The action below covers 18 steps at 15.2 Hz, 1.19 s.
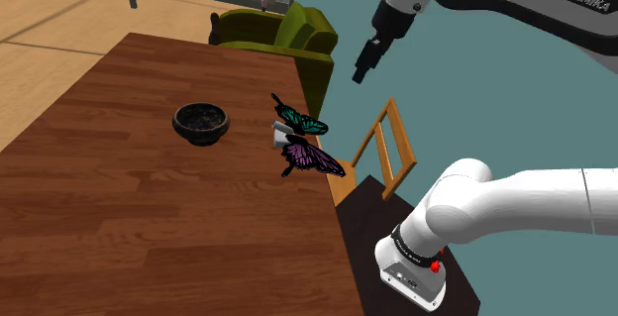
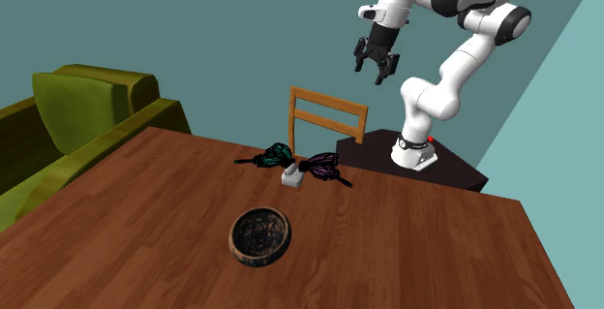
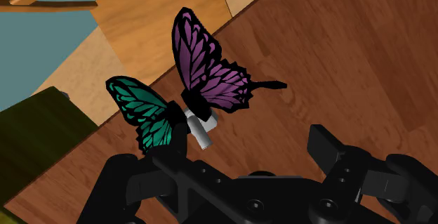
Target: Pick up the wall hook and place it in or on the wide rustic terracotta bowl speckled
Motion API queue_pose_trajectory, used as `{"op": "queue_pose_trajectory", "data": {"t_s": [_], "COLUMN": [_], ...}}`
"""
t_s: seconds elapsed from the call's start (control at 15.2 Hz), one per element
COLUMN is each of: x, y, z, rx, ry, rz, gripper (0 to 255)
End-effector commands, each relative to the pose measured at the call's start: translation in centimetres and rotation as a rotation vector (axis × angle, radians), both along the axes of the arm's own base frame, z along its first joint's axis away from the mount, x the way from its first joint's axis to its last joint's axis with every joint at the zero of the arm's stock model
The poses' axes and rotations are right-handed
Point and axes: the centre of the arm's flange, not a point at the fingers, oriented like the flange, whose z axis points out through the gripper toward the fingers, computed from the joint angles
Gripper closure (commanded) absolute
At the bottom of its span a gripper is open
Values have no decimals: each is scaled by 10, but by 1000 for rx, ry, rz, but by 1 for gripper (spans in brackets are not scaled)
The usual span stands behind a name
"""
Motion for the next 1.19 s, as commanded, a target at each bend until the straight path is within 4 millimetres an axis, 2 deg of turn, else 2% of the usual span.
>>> {"op": "queue_pose_trajectory", "data": {"t_s": [0.0,1.12], "x": [0,108], "y": [0,-39], "z": [0,-187], "rx": [0,-56], "ry": [0,-67], "rz": [0,311], "gripper": [0,0]}}
